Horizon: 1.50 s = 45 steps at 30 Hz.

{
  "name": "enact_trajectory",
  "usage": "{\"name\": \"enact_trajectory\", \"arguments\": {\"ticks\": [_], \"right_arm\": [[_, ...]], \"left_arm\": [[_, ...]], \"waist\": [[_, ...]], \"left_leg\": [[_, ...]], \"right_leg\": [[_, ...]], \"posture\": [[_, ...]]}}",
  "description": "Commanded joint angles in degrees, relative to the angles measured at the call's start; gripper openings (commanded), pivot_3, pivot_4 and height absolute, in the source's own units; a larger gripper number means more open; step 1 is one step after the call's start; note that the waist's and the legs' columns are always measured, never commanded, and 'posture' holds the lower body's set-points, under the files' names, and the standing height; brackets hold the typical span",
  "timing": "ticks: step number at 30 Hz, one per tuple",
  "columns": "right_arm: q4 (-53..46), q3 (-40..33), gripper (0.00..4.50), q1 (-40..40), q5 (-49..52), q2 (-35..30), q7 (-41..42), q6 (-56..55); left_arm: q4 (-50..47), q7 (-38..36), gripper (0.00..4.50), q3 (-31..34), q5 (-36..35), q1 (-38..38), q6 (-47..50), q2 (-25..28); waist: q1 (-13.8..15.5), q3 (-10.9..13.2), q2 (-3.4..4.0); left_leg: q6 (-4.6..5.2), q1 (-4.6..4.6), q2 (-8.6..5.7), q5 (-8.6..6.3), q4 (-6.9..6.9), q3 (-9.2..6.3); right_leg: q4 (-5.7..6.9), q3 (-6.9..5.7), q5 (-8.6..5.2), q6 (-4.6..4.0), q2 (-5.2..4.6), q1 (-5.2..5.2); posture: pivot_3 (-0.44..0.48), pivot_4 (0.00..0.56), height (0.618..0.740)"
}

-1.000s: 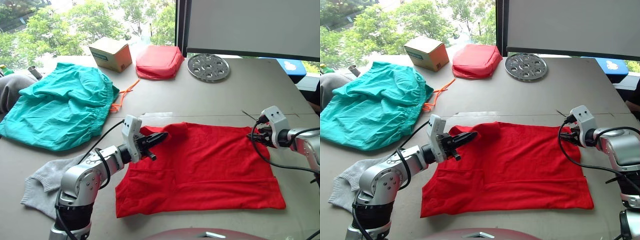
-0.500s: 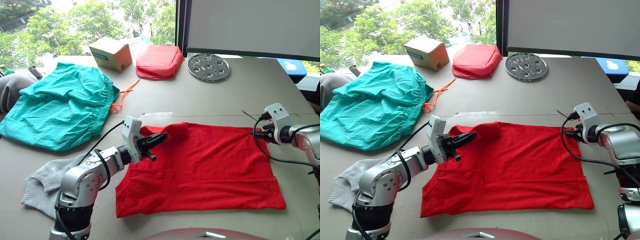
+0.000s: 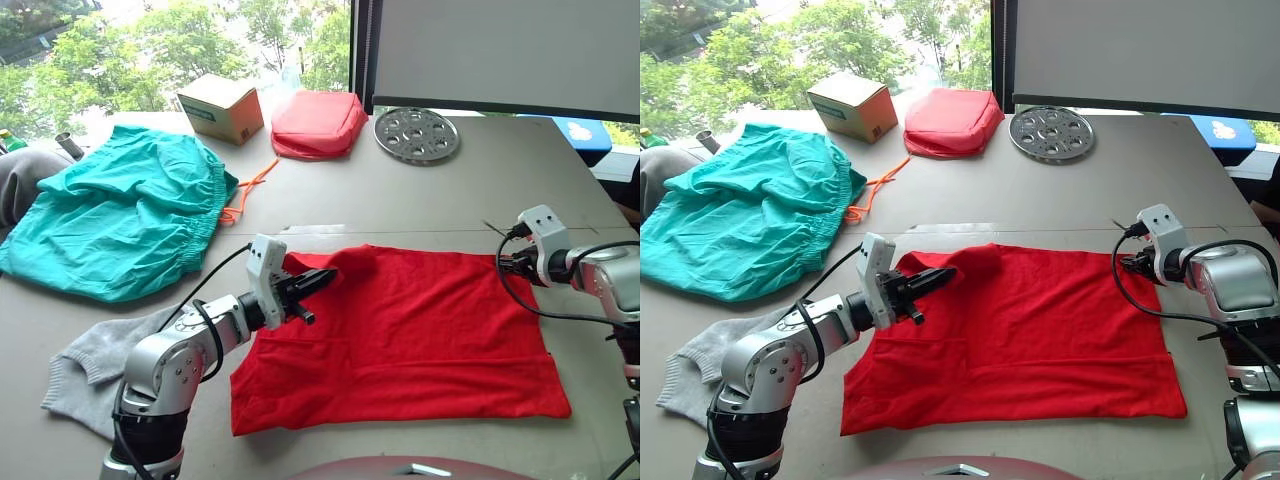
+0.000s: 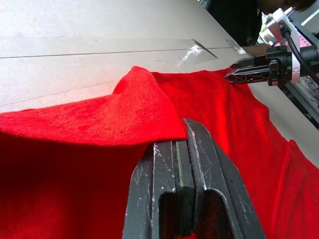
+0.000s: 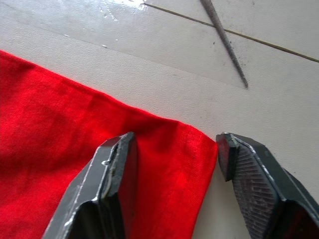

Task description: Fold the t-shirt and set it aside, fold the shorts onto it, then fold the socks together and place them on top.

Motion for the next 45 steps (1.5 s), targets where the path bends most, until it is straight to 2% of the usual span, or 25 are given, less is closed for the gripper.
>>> {"name": "enact_trajectory", "arguments": {"ticks": [1,2,8,15,20,24,26,28,34,41,45], "right_arm": [[-0.1,0.2,0.19,0.1,-1.0,-1.2,-0.4,0.4],[-0.3,-0.1,0.03,0.0,-0.9,-1.4,-0.3,0.3],[-3.5,-3.5,0.03,1.3,0.5,-3.3,1.2,-2.4],[-6.2,-10.1,0.03,4.3,1.7,-2.4,1.6,-13.5],[-8.5,-14.9,0.03,9.8,4.9,-0.5,5.5,-23.9],[-11.9,-16.8,0.03,18.4,5.8,-1.1,10.6,-33.1],[-13.4,-18.9,0.03,22.9,6.8,-0.4,12.2,-36.8],[-14.6,-20.5,0.03,26.2,7.5,0.5,12.4,-39.0],[-15.0,-21.1,0.03,31.5,6.6,1.0,12.0,-42.1],[-10.4,-21.4,0.03,33.5,3.4,-0.8,11.2,-44.5],[-11.1,-22.0,0.03,35.8,2.5,-1.2,10.0,-43.5]], "left_arm": [[-3.2,0.2,0.00,0.4,-1.0,0.1,-0.2,-0.1],[-3.2,0.2,0.00,0.4,-1.0,0.1,-0.2,-0.1],[-2.9,0.1,0.00,0.4,-0.7,0.0,-0.5,-0.1],[1.6,-1.9,0.00,2.9,0.1,-3.9,-2.8,1.2],[5.7,-8.4,0.00,4.4,-0.4,-7.2,-4.3,4.9],[6.6,-16.5,0.00,6.6,-4.9,-6.9,-1.6,9.7],[7.6,-20.2,0.00,8.8,-9.5,-6.3,2.1,12.5],[8.4,-23.9,0.00,9.1,-10.2,-5.3,3.7,16.0],[12.0,-29.7,0.00,3.9,-2.5,-1.8,2.0,23.1],[14.5,-31.3,0.00,1.9,1.7,-1.6,1.8,25.0],[14.7,-30.8,0.00,2.2,2.5,-2.0,2.4,24.8]], "waist": [[0.0,0.0,-0.01],[0.1,0.0,-0.01],[0.1,0.0,0.04],[0.1,0.1,0.11],[0.1,0.1,0.12],[0.0,0.1,0.14],[0.0,0.2,0.19],[-0.1,0.2,0.21],[0.0,0.2,0.27],[0.1,0.2,0.26],[0.1,0.2,0.26]], "left_leg": [[0.00,0.00,0.00,0.00,0.00,0.00],[0.00,-0.01,-0.01,0.00,0.00,0.00],[0.00,-0.03,-0.01,0.00,0.00,-0.03],[0.00,-0.05,-0.03,0.00,0.00,-0.02],[0.00,-0.07,-0.04,0.00,-0.02,-0.01],[0.00,-0.07,-0.01,0.00,-0.02,0.01],[0.00,-0.06,0.04,0.00,-0.02,0.01],[-0.01,-0.01,0.08,0.00,-0.03,0.02],[-0.03,0.03,0.11,-0.01,-0.09,0.12],[-0.04,-0.08,0.16,-0.02,-0.11,0.10],[-0.04,-0.08,0.16,-0.02,-0.15,0.11]], "right_leg": [[0.00,0.00,0.00,0.00,0.00,0.00],[0.00,0.00,0.00,0.00,-0.02,0.00],[-0.01,-0.01,0.00,0.00,-0.02,-0.01],[-0.03,-0.02,-0.04,0.07,-0.01,-0.03],[-0.05,-0.03,-0.06,0.10,0.01,-0.02],[-0.04,-0.04,-0.08,0.13,0.02,-0.04],[-0.03,-0.02,-0.14,0.23,-0.01,-0.05],[-0.02,-0.01,-0.15,0.26,-0.01,-0.04],[-0.03,0.04,-0.16,0.27,-0.04,-0.17],[-0.03,0.04,-0.16,0.26,-0.10,-0.31],[-0.02,0.05,-0.16,0.26,-0.13,-0.33]], "posture": [[0.000,0.150,0.739],[0.000,0.150,0.739],[0.000,0.150,0.739],[0.000,0.150,0.739],[0.000,0.150,0.739],[0.000,0.150,0.739],[0.000,0.150,0.739],[0.000,0.150,0.739],[0.000,0.150,0.739],[0.000,0.150,0.739],[0.000,0.150,0.739]]}}
